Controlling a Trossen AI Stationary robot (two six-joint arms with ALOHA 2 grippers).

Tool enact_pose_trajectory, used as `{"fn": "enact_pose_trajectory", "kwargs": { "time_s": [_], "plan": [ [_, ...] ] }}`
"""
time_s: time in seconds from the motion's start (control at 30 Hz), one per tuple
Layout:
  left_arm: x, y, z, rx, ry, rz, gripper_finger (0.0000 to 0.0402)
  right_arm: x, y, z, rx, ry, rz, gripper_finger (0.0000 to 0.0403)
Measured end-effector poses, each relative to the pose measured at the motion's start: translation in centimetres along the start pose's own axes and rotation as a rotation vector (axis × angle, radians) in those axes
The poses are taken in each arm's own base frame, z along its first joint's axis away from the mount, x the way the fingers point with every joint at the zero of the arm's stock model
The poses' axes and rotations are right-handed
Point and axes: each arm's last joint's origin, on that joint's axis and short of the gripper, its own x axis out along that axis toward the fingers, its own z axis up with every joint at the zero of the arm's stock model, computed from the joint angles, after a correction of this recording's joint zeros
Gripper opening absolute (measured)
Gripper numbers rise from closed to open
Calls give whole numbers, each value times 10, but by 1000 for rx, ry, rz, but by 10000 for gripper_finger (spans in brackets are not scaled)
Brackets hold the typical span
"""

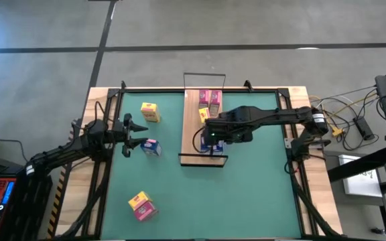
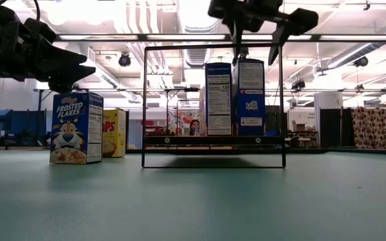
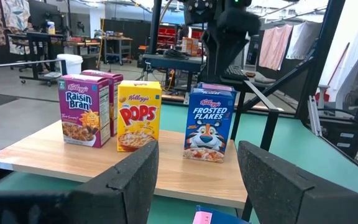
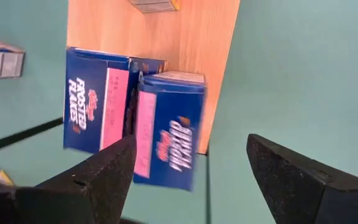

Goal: Stack cereal on shelf
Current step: Put the top yellow cereal box on the shelf

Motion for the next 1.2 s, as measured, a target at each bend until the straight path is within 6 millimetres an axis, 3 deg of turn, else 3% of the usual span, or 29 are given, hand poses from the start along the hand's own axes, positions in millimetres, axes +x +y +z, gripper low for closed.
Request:
{"fn": "enact_pose_trajectory", "kwargs": {
  "time_s": [0.23,0.53,0.93,1.2],
  "plan": [
    [0,0,0,0,0,0,204,-22,-21,-2,-68,-50,-47,275],
    [0,0,0,0,0,0,204,-27,-57,-34,-150,-233,118,243],
    [0,0,0,0,0,0,204,8,-122,-51,-271,-393,390,240],
    [0,0,0,0,0,0,204,33,-141,-53,-516,-546,571,240]
  ]
}}
